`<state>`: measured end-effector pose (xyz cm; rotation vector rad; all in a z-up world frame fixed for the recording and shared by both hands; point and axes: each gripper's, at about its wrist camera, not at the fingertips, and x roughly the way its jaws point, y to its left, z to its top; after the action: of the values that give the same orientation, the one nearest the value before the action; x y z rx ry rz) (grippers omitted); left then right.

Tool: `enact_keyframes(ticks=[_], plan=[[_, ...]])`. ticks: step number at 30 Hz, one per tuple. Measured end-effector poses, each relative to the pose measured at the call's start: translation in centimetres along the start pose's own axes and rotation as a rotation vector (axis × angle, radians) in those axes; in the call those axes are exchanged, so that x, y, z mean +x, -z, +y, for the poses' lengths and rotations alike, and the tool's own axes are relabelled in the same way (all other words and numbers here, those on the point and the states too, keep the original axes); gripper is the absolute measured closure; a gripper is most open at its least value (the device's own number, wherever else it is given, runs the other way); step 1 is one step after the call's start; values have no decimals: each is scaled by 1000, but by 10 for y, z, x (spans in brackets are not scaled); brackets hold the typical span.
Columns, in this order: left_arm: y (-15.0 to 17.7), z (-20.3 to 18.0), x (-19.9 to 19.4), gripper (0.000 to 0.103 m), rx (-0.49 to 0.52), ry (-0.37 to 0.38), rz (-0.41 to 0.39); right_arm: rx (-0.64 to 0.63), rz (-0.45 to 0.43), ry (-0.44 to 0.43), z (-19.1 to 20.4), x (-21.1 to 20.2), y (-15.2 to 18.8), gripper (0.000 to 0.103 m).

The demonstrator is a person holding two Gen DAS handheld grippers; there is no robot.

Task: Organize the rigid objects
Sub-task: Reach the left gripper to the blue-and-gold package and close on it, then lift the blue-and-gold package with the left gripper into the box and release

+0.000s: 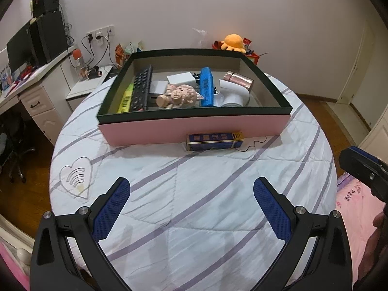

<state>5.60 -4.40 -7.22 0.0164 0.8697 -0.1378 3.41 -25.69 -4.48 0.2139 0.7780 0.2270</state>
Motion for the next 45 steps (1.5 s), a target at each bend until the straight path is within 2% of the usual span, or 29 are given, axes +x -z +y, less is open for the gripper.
enact_keyframes(ticks=[7,13,18,25,30,32,33,34,38,45], plan=[[-11,-14,37,0,11,14,27,12,15,2,-10,7,2,22],[-22,-15,78,0,-42,23,76,30,42,11,-24,19,-1,22],[-30,-16,96,0,-72,-11,68,47,58,20,-36,29,-4,22],[-38,-27,111,0,-28,-61,81,51,82,14,-40,43,-7,22],[-36,-25,108,2,-56,-43,56,39,95,2,-36,50,-7,22],[-34,-22,105,10,-57,-52,48,39,97,0,-36,52,-8,22],[-32,-21,103,19,-49,-58,45,40,96,1,-36,52,-8,22],[-30,-21,102,20,-43,-59,41,41,95,1,-35,51,-8,22],[-28,-17,98,20,-30,-19,37,40,92,3,-33,50,-9,22],[-17,-8,75,20,-24,10,22,24,87,6,-25,44,-7,22]])
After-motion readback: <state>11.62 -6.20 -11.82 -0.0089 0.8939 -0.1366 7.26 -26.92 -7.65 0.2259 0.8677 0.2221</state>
